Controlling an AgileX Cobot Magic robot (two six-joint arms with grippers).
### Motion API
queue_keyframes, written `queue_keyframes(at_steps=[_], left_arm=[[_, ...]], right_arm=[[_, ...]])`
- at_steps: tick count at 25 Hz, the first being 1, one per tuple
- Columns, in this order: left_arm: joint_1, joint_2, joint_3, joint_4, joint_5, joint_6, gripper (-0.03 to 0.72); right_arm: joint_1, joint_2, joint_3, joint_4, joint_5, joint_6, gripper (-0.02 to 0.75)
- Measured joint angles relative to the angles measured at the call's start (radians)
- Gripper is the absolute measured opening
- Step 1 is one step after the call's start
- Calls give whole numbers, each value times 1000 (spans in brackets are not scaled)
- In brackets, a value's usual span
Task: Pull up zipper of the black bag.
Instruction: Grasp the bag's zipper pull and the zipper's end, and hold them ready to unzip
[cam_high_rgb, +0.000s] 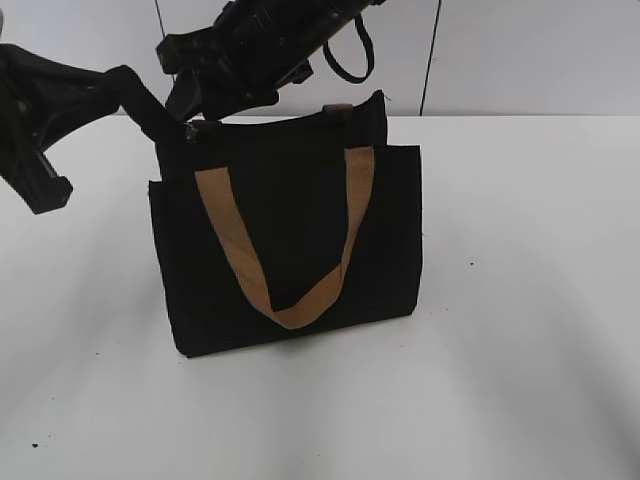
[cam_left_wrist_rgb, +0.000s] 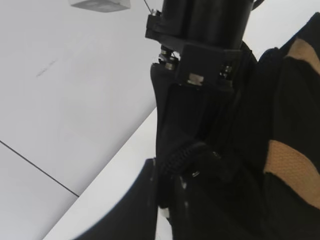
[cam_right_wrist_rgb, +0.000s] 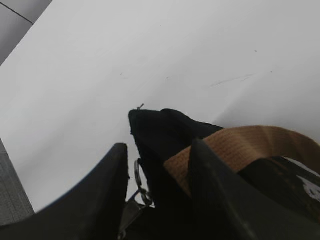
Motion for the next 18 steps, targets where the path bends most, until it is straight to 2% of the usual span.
queue_keyframes(at_steps=[7,18], left_arm=[[0,0,0,0,0,0,32],[0,0,0,0,0,0,32]], right_arm=[[0,1,0,1,14,24,284],[0,-29,0,-3,61,29,281]])
